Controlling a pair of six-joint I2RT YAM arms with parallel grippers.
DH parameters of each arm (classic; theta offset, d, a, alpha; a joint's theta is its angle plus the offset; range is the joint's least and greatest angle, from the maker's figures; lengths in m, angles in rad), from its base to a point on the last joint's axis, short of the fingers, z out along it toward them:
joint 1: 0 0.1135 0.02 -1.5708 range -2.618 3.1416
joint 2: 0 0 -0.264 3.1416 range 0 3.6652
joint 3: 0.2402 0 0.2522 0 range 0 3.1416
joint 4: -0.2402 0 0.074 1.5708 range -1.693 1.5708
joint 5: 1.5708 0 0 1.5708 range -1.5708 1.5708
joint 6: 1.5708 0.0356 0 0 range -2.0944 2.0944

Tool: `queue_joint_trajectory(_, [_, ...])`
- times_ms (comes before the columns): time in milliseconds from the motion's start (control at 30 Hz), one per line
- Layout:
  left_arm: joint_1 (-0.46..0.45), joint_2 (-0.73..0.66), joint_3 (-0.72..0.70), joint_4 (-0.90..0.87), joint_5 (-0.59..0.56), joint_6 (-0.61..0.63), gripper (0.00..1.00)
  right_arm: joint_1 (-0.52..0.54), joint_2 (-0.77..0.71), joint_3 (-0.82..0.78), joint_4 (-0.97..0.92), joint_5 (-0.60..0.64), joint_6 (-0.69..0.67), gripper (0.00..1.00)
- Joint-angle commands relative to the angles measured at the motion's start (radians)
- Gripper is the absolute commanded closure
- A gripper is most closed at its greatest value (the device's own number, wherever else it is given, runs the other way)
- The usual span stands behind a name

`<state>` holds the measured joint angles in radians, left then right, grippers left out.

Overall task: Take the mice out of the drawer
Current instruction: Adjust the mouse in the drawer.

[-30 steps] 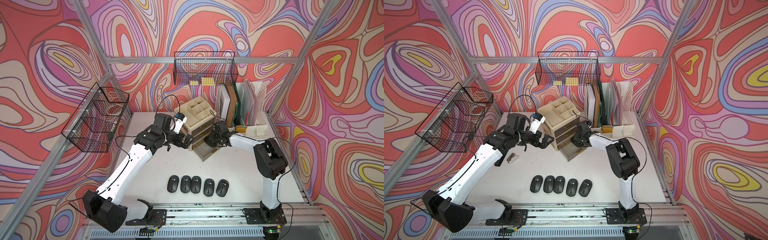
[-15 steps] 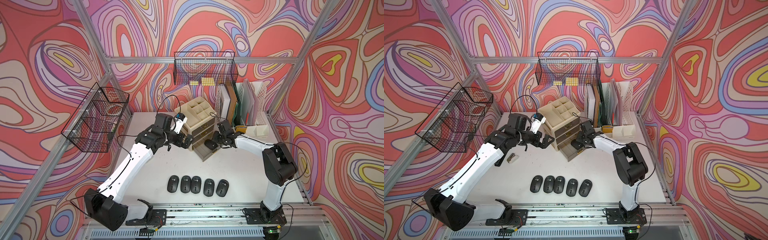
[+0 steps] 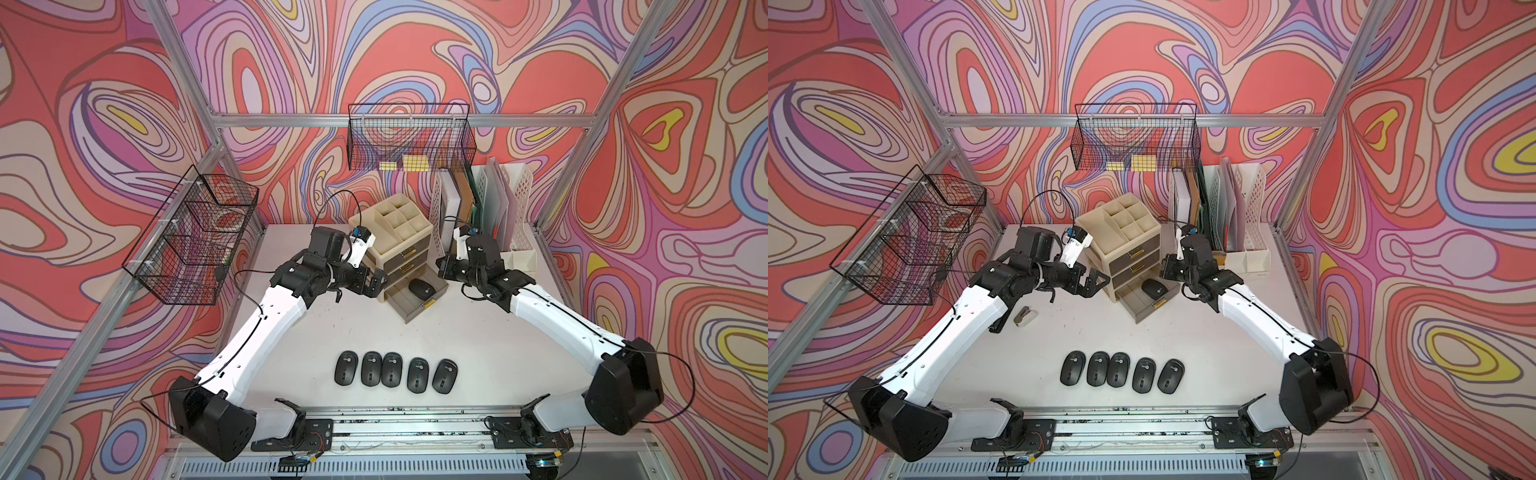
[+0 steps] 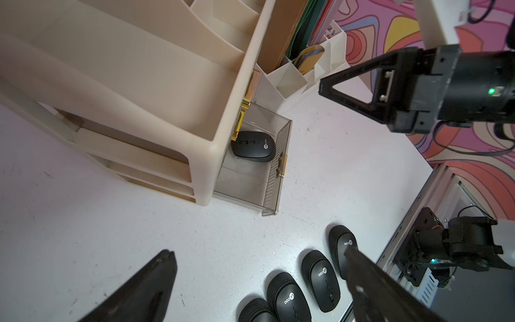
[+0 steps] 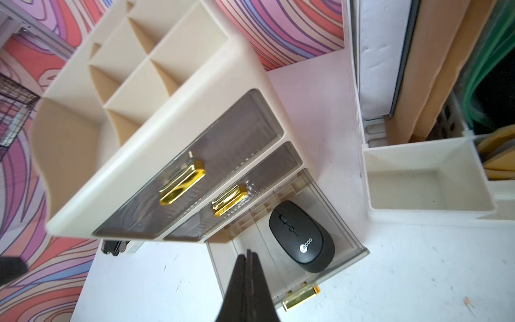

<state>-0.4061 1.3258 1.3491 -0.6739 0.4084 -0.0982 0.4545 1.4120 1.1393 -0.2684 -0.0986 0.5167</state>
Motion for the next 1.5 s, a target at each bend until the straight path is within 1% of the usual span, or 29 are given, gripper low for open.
queue_joint_trajectory(0, [0.004, -0.007, 0.024, -0.003, 0.028, -0.014, 0.02, 0.0, -0.095, -0.027, -0.048, -0.033, -0.068, 0.94])
queue_joint_trajectory(33, [0.004, -0.006, 0.025, -0.003, 0.03, -0.014, 0.02, 0.0, -0.12, -0.031, -0.06, -0.036, -0.074, 0.91])
queue_joint_trajectory(67, [0.004, -0.005, 0.026, -0.003, 0.031, -0.014, 0.02, -0.001, -0.148, -0.033, -0.079, -0.044, -0.085, 0.85])
queue_joint_trajectory(100, [0.003, -0.004, 0.028, -0.005, 0.034, -0.015, 0.02, -0.002, -0.17, -0.036, -0.092, -0.052, -0.093, 0.77])
queue_joint_trajectory(167, [0.004, 0.0, 0.032, -0.008, 0.038, -0.017, 0.02, -0.001, -0.22, -0.041, -0.13, -0.078, -0.108, 0.54])
queue_joint_trajectory(267, [-0.001, 0.008, 0.041, -0.013, 0.033, -0.017, 0.02, -0.001, -0.286, -0.054, -0.19, -0.114, -0.124, 0.28])
queue_joint_trajectory(333, [-0.005, 0.013, 0.048, -0.018, 0.024, -0.015, 0.02, 0.0, -0.327, -0.062, -0.234, -0.138, -0.132, 0.14])
queue_joint_trajectory(367, [-0.011, 0.016, 0.054, -0.023, 0.017, -0.014, 0.03, 0.0, -0.352, -0.066, -0.262, -0.151, -0.136, 0.05])
queue_joint_trajectory(400, [-0.017, 0.019, 0.058, -0.027, 0.008, -0.014, 0.03, -0.001, -0.372, -0.07, -0.284, -0.157, -0.138, 0.02])
queue_joint_trajectory(533, [-0.065, 0.043, 0.079, -0.041, -0.043, -0.019, 0.06, -0.002, -0.463, -0.064, -0.406, -0.168, -0.156, 0.02])
queue_joint_trajectory(667, [-0.114, 0.083, 0.088, -0.028, -0.067, -0.053, 0.17, -0.001, -0.537, -0.047, -0.511, -0.157, -0.178, 0.02])
queue_joint_trajectory(833, [-0.181, 0.153, 0.114, 0.002, -0.103, -0.063, 0.32, -0.001, -0.59, -0.033, -0.624, -0.139, -0.211, 0.02])
queue_joint_trajectory(933, [-0.213, 0.202, 0.144, 0.011, -0.12, -0.069, 0.45, -0.001, -0.642, -0.061, -0.643, -0.125, -0.222, 0.02])
queue_joint_trajectory(1000, [-0.222, 0.239, 0.16, 0.022, -0.115, -0.074, 0.5, -0.001, -0.679, -0.084, -0.638, -0.107, -0.222, 0.02])
queue_joint_trajectory(1100, [-0.237, 0.297, 0.186, 0.034, -0.111, -0.077, 0.64, -0.001, -0.73, -0.113, -0.631, -0.091, -0.227, 0.02])
queue_joint_trajectory(1200, [-0.258, 0.361, 0.236, 0.016, -0.13, -0.06, 0.8, -0.001, -0.768, -0.142, -0.621, -0.058, -0.234, 0.02])
queue_joint_trajectory(1267, [-0.276, 0.406, 0.276, 0.001, -0.155, -0.037, 0.94, -0.002, -0.788, -0.161, -0.613, -0.059, -0.23, 0.02])
queue_joint_trajectory(1300, [-0.281, 0.428, 0.294, -0.007, -0.166, -0.028, 0.99, -0.002, -0.798, -0.172, -0.611, -0.056, -0.226, 0.02])
queue_joint_trajectory(1467, [-0.286, 0.534, 0.398, -0.05, -0.208, 0.017, 1.0, -0.002, -0.866, -0.233, -0.596, -0.021, -0.204, 0.02])
